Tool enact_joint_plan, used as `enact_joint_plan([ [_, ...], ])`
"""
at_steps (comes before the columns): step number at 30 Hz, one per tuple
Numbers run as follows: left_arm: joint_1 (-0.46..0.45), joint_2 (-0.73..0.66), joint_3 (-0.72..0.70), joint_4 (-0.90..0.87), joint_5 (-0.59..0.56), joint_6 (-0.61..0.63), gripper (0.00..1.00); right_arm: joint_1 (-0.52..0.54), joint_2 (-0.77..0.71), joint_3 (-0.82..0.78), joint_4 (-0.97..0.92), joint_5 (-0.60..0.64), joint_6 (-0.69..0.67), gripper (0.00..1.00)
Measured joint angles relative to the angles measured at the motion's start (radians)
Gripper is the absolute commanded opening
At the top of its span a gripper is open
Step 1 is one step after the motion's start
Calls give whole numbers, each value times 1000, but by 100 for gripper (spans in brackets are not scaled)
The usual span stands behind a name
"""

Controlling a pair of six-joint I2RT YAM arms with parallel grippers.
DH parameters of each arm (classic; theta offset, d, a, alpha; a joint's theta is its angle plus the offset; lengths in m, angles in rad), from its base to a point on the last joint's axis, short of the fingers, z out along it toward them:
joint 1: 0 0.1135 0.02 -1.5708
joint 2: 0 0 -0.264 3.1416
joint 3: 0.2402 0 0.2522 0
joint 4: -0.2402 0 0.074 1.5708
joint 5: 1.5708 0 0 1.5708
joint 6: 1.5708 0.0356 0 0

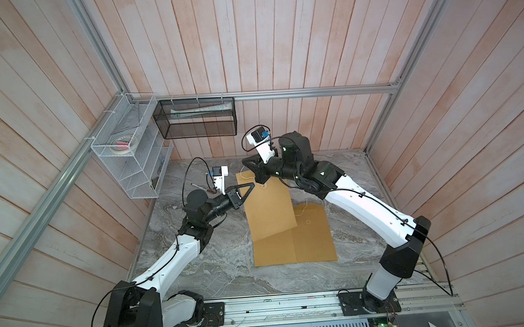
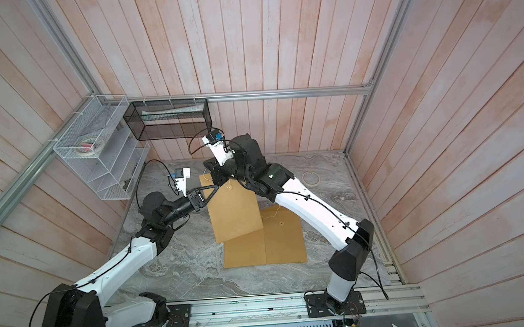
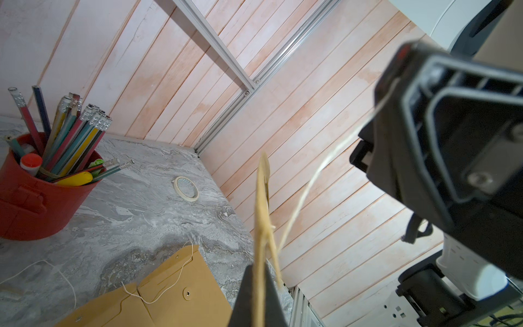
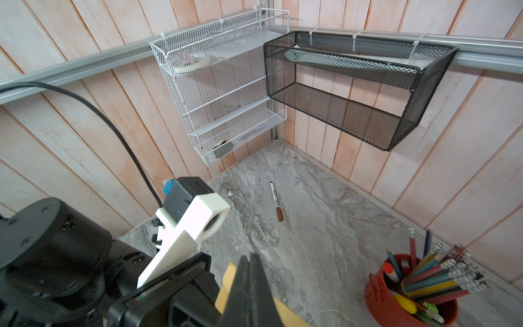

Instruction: Open the file bag

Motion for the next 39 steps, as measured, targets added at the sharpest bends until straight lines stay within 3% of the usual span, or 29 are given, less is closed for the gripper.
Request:
enact_joint_plan([
  [18,18,87,0,171,-45,-105,0,0,-177,-329,143,23,115,0],
  [39,68,84,0,177,-103,-116,0,0,-256,-504,199,42,202,0],
])
